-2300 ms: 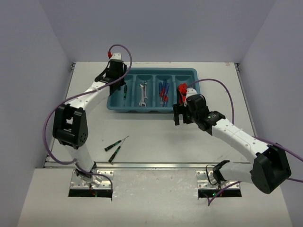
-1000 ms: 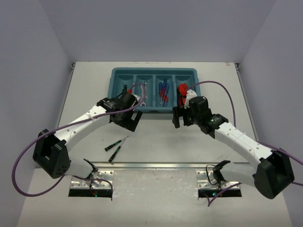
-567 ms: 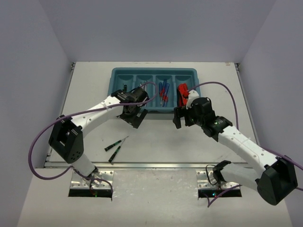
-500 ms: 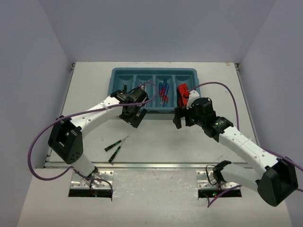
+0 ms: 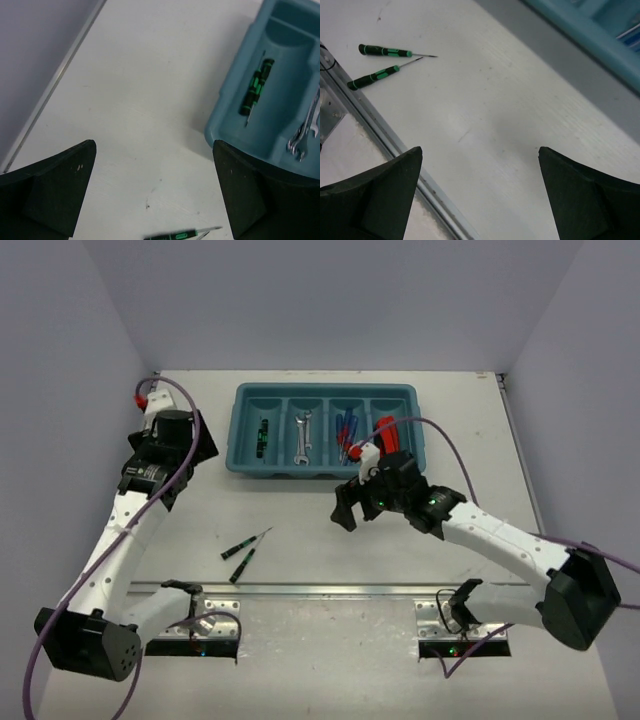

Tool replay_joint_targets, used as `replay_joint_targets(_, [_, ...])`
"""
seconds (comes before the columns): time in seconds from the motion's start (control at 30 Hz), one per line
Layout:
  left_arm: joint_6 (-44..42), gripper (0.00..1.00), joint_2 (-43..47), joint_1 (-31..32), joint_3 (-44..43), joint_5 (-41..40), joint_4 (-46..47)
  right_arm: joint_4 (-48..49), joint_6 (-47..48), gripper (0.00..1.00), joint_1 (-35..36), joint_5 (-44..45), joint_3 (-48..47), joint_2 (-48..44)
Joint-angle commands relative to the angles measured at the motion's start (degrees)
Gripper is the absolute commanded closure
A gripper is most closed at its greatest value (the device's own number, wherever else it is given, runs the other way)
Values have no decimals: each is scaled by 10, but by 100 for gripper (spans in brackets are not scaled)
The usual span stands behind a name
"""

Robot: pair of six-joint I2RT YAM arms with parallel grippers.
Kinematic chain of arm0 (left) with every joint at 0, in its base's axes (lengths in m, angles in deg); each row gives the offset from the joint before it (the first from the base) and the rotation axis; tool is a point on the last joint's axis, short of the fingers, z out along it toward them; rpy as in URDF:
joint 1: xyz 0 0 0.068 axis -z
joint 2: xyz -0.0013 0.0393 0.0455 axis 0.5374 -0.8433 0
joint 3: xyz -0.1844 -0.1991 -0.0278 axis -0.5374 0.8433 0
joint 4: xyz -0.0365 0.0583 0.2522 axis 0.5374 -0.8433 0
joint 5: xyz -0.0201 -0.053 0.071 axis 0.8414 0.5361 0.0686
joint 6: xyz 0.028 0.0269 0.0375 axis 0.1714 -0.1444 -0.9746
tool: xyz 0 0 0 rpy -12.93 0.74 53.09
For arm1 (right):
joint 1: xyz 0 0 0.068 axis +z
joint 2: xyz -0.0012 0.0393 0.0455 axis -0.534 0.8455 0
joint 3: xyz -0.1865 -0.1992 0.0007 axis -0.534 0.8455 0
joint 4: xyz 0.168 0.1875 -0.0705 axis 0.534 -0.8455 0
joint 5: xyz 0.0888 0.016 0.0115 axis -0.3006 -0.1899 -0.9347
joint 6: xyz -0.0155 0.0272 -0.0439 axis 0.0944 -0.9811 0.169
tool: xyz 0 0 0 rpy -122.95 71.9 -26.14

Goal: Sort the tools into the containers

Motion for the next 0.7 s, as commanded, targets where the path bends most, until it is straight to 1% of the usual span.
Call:
replay_joint_targets(0.0, [86,0,25,-66,25,6,76,-6,-179,1,128,191,-91,112])
replay_joint_targets(0.03, [95,0,32,-71,27,-1,74,-14,-251,1,151,226,-105,135])
replay_joint_targets(0.1, [105,0,52,-72,41,-28,74,-14,-316,1,211,279,-137,180])
replay_joint_targets(0.2, [97,0,118,-72,64,-27,71,-110,-411,1,301,424,-260,318])
replay_joint_targets(0.27, [87,0,157,-71,82,-23,66,-257,-481,1,333,471,-368,401])
replay_joint_targets(0.33, [86,0,197,-70,109,-26,67,-402,-581,1,347,488,-492,484])
replay_joint_targets(0.37, [83,0,216,-70,142,-39,84,-461,-649,1,352,479,-591,517])
replay_joint_targets(0.43, [88,0,271,-70,176,-55,99,-511,-668,1,362,464,-657,575])
replay_joint_targets(0.47, [92,0,285,-70,179,-58,99,-509,-668,1,366,455,-667,590])
replay_joint_targets(0.5, [100,0,295,-70,176,-71,93,-481,-667,1,370,442,-652,591])
replay_joint_targets(0.6, [117,0,314,-71,165,-116,69,-393,-671,5,379,414,-587,573])
replay_joint_targets(0.67, [122,0,327,-70,164,-118,64,-346,-688,9,384,420,-545,556])
